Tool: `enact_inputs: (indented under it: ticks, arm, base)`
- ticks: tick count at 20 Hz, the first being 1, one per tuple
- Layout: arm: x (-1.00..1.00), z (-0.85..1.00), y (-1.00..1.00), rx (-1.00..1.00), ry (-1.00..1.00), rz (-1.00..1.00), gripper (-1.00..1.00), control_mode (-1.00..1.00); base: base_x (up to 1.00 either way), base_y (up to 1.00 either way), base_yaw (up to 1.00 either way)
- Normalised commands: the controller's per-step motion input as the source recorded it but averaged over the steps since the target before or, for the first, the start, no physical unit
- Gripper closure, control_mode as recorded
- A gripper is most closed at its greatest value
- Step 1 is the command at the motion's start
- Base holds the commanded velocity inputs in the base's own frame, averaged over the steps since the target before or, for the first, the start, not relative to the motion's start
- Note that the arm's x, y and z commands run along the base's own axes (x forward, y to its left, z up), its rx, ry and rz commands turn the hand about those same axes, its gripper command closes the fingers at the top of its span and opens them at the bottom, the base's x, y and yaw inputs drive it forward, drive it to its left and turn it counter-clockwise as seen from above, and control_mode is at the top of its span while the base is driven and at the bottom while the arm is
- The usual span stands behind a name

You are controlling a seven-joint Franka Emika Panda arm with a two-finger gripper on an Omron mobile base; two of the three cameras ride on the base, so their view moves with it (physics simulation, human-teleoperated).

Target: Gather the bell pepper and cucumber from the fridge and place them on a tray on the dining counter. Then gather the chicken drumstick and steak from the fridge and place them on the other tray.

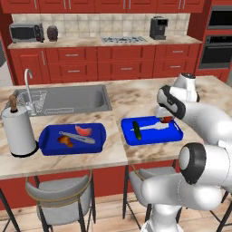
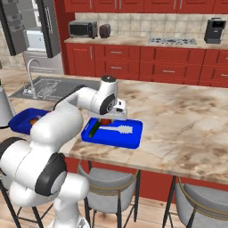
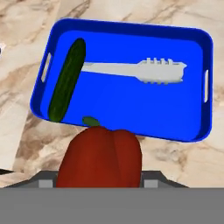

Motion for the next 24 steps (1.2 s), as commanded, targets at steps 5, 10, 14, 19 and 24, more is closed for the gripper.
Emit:
enact_inputs:
  ticks: [5, 10, 14, 19, 24]
  arm:
    - [0.45, -0.49, 0.00, -0.02, 0.07, 0.00, 1.00, -1.00]
    - [0.38, -0.43, 0.00, 0.00, 0.06, 0.00, 1.00, -1.00]
    - [0.33, -0.32, 0.00, 0.00, 0.03, 0.00, 1.00, -1.00]
    - [0.13, -0.21, 0.00, 0.00, 0.00, 0.00, 1.00, -1.00]
    - [0.15, -0.25, 0.00, 0.00, 0.00, 0.00, 1.00, -1.00]
  base:
    - [0.00, 0.00, 0.00]
    - [0.00, 0.00, 0.00]
    - [0.00, 0.00, 0.00]
    - [0.00, 0.00, 0.00]
    - [0.00, 0.00, 0.00]
